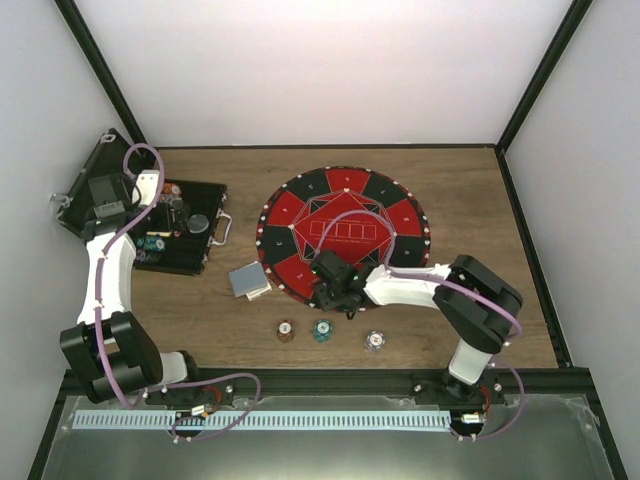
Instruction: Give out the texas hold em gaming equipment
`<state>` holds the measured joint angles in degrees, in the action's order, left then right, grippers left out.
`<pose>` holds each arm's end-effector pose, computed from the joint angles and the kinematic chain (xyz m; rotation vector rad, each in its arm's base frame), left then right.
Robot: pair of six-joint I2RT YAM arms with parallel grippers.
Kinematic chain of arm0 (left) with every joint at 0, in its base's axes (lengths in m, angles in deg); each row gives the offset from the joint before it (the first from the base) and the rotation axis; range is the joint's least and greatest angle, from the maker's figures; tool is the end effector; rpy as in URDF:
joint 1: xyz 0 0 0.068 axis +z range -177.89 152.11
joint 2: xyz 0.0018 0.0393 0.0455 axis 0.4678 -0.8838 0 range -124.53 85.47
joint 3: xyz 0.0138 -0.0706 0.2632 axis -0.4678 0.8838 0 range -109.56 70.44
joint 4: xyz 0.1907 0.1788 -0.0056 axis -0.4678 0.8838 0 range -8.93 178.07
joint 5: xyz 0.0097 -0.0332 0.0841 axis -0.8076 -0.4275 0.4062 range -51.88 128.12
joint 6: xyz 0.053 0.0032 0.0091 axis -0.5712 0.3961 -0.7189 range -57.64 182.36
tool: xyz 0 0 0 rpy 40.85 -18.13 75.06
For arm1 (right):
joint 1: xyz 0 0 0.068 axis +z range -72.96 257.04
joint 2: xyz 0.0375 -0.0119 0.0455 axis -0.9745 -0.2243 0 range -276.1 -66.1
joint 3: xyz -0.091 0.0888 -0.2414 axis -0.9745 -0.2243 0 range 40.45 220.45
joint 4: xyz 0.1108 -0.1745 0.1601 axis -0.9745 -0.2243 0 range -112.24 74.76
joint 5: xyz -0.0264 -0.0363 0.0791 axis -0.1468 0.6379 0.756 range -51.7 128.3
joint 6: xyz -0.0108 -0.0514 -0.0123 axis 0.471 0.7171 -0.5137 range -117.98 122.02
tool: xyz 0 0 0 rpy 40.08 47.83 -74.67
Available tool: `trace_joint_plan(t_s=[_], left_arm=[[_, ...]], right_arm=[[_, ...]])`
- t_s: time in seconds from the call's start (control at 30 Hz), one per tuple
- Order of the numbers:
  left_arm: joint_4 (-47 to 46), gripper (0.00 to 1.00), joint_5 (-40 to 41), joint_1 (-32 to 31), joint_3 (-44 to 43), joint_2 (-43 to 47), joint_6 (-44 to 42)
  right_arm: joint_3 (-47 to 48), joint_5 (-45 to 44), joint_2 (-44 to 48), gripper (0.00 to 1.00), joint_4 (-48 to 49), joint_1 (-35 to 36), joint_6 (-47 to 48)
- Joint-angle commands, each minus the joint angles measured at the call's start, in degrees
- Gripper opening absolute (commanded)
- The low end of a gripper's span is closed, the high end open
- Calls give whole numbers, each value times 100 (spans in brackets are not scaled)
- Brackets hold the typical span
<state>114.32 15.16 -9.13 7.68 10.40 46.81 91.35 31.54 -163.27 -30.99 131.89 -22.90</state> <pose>0.2686 0.0765 0.2988 0.1254 2.2906 -0.1683 0.1858 0.2568 0.1432 -0.6529 2.5958 0.3062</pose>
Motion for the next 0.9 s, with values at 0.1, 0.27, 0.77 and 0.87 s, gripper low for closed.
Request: trace_joint_plan(t_s=[0.1,0.27,0.77,0.87], left_arm=[[103,100,-137,18,-124,3,-150],[254,100,-292,22,-135,1,-218],[772,100,-741,22,-73,97,-699],[801,100,-842,22,-64,111,-753]], right_arm=[[808,-338,-626,26,71,13,286],[1656,-282,-1349,24,72,-138,572],[4270,144,-3016,34,-627,-506,1083],[4125,89,-2626,57,-662,-519,1054]])
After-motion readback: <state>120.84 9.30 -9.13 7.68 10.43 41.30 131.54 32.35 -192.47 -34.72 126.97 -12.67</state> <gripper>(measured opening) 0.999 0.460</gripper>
